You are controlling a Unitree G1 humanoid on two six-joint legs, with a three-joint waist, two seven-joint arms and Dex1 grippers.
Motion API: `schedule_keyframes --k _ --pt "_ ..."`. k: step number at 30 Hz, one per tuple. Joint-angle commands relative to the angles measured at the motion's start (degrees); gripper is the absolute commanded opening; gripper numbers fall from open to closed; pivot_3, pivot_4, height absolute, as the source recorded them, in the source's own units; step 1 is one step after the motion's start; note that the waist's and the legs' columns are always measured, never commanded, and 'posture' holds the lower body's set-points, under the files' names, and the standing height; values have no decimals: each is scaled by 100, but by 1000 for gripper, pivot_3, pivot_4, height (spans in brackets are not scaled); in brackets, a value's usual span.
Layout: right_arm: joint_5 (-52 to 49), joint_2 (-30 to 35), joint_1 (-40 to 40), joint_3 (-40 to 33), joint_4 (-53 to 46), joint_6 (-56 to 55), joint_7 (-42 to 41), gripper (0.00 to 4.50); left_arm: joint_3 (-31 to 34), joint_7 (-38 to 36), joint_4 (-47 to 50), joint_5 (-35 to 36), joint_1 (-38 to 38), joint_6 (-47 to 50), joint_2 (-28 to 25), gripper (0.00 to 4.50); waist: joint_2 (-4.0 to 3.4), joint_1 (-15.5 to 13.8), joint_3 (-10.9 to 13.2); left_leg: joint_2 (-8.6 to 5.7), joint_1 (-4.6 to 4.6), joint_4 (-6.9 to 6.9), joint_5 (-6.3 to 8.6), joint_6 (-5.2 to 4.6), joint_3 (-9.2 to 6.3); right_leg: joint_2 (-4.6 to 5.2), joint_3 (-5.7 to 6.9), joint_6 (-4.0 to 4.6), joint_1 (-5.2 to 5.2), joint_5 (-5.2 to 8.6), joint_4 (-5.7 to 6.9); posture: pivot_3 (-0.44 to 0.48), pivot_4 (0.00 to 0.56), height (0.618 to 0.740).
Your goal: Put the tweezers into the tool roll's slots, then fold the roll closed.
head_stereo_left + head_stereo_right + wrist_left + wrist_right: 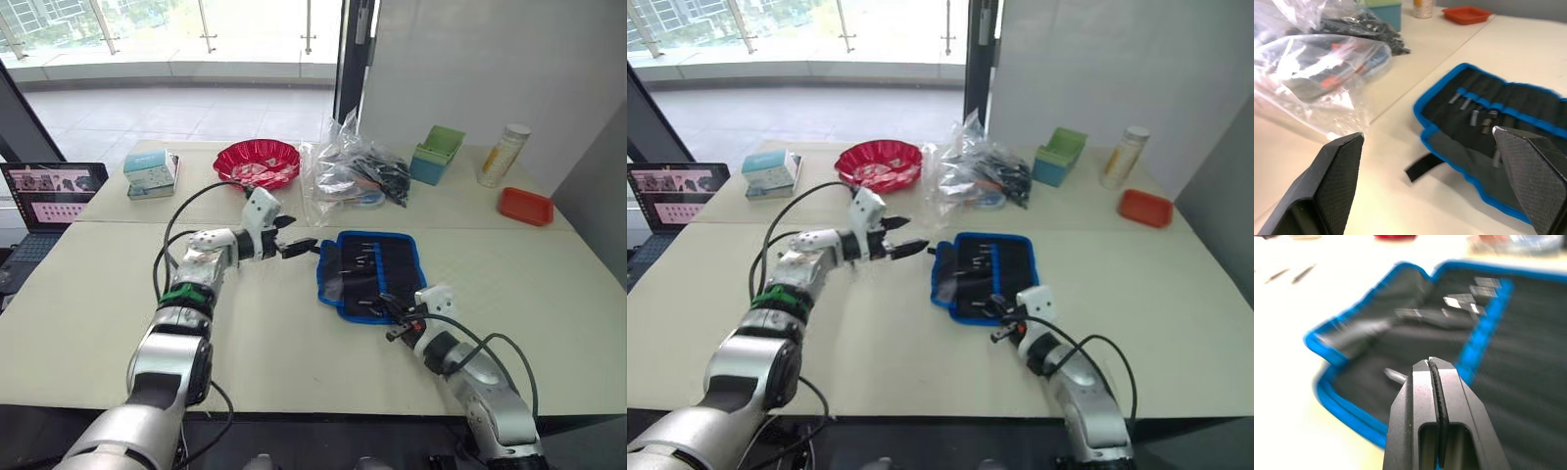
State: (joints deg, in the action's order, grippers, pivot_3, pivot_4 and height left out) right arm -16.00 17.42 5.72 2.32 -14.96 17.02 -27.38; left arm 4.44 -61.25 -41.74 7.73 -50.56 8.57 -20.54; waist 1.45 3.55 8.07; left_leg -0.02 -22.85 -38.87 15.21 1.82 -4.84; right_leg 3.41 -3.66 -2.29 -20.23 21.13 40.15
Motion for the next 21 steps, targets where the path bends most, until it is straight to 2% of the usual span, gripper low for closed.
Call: schedule_keyframes --k 1,5,9,14,21 --pt "-23 63 94 228 -554 216 -92 1202 -2 -178 1508 408 659 819 -327 4500 0 40 0 0 0 1 0 0 -7 -2 0 0 0 0 1 0 150 740" --pt "364 325 347 641 -694 416 -182 2548 51 -182 3150 814 1858 1698 -771 4500 -3 43 2 0 -2 -1 2 -4 -18 -3 2 0 1 0 0 0 150 740" --pt "1119 516 700 1222 -429 335 -116 3895 154 25 4022 1095 2537 2186 -1061 4500 -5 -12 3 -5 -1 -3 9 -16 -28 0 2 0 2 0 -3 0 150 740" --pt "2039 415 1310 1816 300 145 125 3895 321 200 4761 1370 3132 2566 -1432 4500 -5 4 3 -4 3 -2 11 -19 -26 0 1 0 -2 0 -3 0 150 740" --pt "2528 269 1705 1986 1018 -323 197 3895 593 461 5204 1657 3513 2747 -1744 4500 -6 2 4 -4 2 2 11 -19 -25 1 1 0 -5 0 -1 0 150 740"
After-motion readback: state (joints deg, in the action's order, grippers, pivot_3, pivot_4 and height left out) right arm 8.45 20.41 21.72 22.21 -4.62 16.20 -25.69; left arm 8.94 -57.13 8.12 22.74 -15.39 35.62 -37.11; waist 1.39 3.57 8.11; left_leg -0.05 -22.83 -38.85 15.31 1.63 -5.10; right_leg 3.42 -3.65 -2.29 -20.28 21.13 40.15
